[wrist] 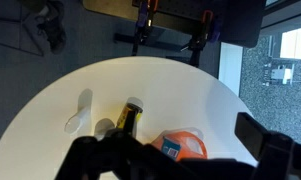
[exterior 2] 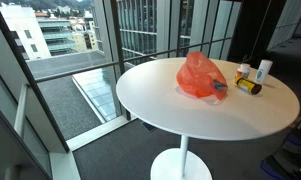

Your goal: Put the white bottle in the plastic bag

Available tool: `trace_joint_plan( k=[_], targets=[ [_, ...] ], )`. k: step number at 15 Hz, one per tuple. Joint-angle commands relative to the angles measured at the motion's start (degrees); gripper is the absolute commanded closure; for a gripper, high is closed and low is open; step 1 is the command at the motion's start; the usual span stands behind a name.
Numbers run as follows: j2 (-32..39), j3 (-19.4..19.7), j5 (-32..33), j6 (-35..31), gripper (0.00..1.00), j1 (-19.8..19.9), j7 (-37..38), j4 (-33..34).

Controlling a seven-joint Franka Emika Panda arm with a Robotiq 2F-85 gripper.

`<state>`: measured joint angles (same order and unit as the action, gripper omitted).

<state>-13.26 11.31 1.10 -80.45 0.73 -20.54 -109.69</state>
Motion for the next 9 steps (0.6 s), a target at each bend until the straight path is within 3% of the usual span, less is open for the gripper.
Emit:
trace_joint_plan(
  k=[1, 6, 9],
  targets=[
    [0.1, -1.1, -0.2, 0.1, 0.0, 1.3, -0.2, 0.2],
    [1.3, -1.5, -0.7, -1.5, 0.0, 1.2, 1.2, 0.8],
    [2.7, -2.4, -0.8, -6.1, 0.0, 1.2, 4.1, 0.7]
  ],
)
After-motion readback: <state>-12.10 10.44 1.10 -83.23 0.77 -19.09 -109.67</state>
